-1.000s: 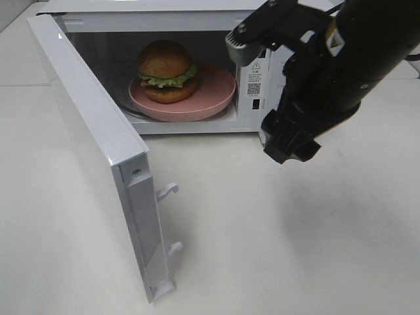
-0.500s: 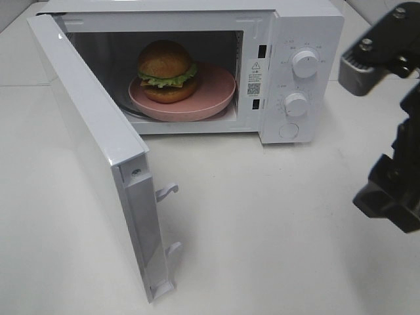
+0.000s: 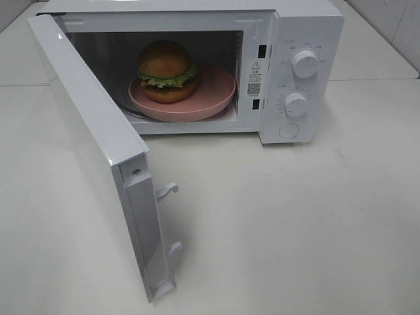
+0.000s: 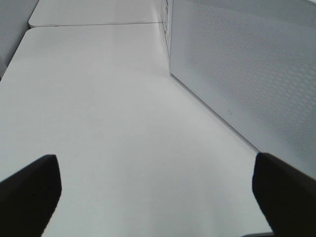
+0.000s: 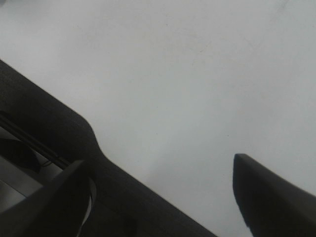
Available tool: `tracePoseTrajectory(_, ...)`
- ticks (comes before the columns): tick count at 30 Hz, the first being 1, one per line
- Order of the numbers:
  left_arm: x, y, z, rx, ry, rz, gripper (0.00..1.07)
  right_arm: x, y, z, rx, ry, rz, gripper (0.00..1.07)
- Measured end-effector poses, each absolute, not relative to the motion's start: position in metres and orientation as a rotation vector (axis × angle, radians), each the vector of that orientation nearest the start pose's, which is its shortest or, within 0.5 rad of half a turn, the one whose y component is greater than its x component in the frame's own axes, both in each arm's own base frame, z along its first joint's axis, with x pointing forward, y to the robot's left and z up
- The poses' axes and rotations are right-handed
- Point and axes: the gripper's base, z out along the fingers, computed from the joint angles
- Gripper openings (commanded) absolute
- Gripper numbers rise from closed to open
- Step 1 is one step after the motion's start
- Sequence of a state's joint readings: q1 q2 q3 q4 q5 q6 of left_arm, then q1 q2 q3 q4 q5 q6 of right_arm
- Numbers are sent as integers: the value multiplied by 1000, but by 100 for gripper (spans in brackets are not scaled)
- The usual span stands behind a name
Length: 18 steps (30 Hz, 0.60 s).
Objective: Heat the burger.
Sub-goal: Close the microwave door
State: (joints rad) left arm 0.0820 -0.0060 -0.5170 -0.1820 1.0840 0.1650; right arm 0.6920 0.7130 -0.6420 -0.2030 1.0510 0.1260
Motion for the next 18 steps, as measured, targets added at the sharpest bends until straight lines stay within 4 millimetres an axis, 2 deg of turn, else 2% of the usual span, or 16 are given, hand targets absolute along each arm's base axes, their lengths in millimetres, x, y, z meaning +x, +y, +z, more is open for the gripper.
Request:
tracePoseTrajectory(1,-8,-15,281,98,2029,-62,98,86,50,284,-748,2441,65,76)
tracePoseTrajectory(5,-8,-15,281,98,2029,-62,98,77,40,278,-671,2461,80,76)
tracePoseTrajectory(8,-8,-15,281,98,2029,-62,98,70,25,271,-508,2477,60,76)
tracePoseTrajectory(10,-8,-15,281,98,2029,-62,98,68,23,272,-470,2465,62,76)
tracePoseTrajectory(14,-8,-15,281,98,2029,-62,98,57,11,280,-277,2367,80,76)
tracePoseTrajectory(18,-8,-15,281,98,2029,-62,98,50,6,283,-186,2302,79,76)
